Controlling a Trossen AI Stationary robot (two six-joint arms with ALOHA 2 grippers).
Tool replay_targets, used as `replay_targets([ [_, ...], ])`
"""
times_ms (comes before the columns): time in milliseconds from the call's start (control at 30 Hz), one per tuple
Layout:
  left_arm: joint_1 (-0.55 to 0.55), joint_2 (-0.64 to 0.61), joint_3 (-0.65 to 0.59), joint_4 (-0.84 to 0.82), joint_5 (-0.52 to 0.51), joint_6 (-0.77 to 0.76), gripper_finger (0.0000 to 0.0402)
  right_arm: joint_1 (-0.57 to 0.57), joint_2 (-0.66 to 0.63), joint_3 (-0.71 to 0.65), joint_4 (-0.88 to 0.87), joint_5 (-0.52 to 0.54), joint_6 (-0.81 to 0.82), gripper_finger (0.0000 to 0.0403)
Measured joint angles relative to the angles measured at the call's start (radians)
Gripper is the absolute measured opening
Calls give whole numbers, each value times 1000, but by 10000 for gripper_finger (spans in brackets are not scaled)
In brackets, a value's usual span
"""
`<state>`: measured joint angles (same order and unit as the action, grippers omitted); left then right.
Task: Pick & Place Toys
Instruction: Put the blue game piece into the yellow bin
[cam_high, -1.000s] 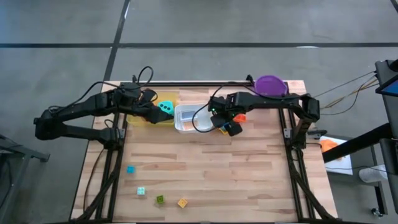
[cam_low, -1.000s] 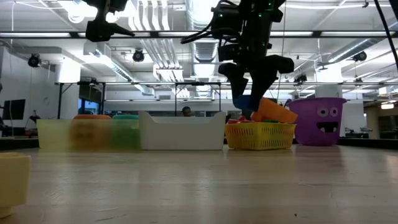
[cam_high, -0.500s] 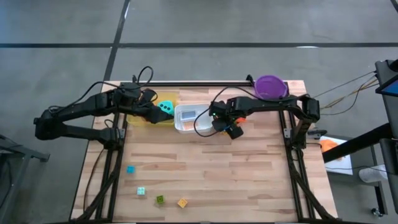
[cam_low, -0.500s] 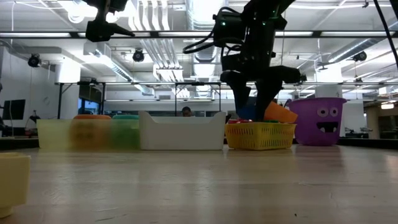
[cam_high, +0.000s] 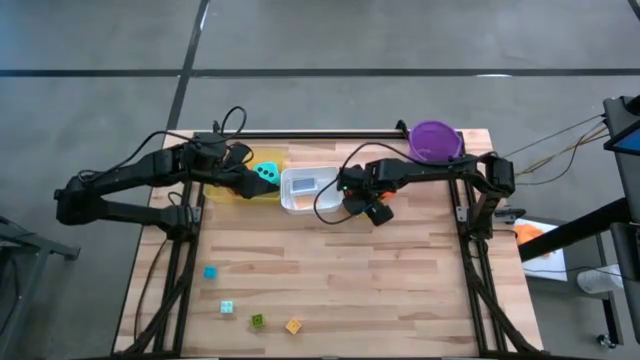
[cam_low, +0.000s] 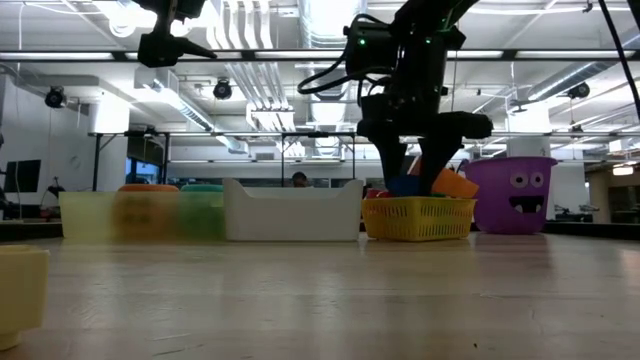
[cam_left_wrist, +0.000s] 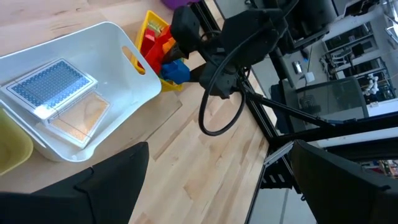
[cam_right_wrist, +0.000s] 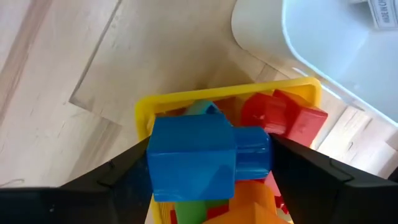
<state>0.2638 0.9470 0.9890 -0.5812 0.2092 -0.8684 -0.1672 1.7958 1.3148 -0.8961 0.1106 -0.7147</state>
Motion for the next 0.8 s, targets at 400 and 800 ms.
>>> replay_targets([
  [400, 0, 0, 0, 0, 0, 0, 384, 6, 0, 0, -5, 53, -1, 347],
  [800, 0, 0, 0, 0, 0, -2, 384, 34, 0, 18, -31, 102, 8, 360],
])
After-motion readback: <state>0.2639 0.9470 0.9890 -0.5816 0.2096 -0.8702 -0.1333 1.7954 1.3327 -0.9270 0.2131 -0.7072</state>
